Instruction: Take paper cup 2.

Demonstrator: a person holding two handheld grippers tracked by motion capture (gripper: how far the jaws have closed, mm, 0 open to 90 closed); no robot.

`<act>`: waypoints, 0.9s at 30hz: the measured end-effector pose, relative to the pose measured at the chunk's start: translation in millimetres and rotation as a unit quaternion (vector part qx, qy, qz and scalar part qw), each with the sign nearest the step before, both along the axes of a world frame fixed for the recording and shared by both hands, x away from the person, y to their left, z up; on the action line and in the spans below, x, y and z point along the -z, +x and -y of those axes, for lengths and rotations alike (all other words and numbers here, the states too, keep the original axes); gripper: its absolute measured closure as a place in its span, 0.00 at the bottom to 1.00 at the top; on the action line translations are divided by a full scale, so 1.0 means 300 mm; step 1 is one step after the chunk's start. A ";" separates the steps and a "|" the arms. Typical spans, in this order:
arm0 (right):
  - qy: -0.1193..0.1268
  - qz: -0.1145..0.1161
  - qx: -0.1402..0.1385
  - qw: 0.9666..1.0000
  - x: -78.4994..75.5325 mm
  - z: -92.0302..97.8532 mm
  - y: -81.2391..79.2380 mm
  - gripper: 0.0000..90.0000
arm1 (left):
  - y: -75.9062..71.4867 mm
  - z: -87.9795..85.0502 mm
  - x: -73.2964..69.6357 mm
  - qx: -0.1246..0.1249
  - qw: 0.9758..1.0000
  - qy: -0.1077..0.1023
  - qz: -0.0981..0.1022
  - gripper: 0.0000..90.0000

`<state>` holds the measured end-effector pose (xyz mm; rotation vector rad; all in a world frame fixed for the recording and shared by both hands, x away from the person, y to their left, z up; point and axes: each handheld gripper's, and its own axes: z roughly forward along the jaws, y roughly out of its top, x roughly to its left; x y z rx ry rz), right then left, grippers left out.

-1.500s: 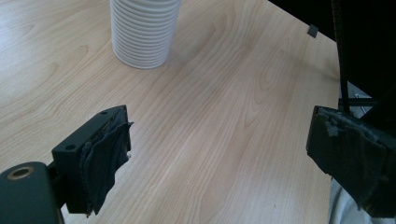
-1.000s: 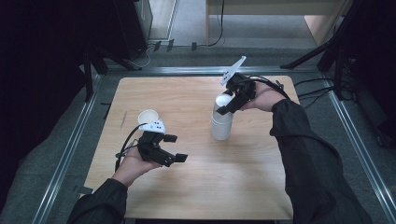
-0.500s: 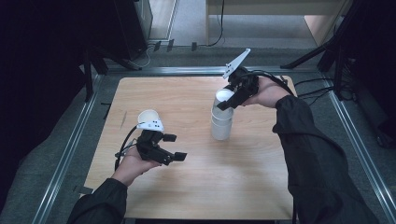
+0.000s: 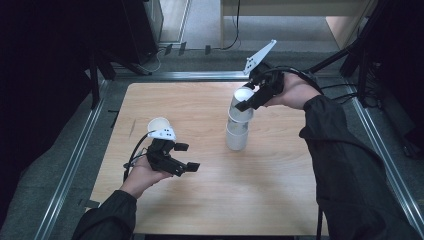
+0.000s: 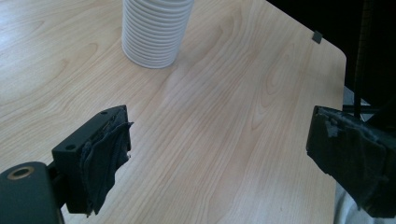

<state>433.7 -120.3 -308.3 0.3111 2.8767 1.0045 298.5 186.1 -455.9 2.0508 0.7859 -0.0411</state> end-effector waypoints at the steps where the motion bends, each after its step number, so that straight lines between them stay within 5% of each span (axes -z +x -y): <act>1: 0.004 0.002 -0.001 1.000 -0.010 0.004 -0.004 0.37 | 0.001 -0.001 0.001 -0.001 1.000 0.001 0.001 0.07; 5: 0.008 0.002 -0.010 1.000 -0.050 0.023 -0.036 0.37 | 0.005 0.001 0.003 0.000 1.000 0.002 0.001 0.07; 15: 0.001 -0.008 -0.035 0.999 -0.059 0.040 -0.097 0.38 | 0.006 0.003 0.003 0.001 1.000 0.000 0.004 0.07; 27: 0.002 -0.020 -0.059 0.998 0.034 0.043 -0.176 0.38 | 0.010 0.007 0.003 0.003 1.000 -0.003 0.007 0.07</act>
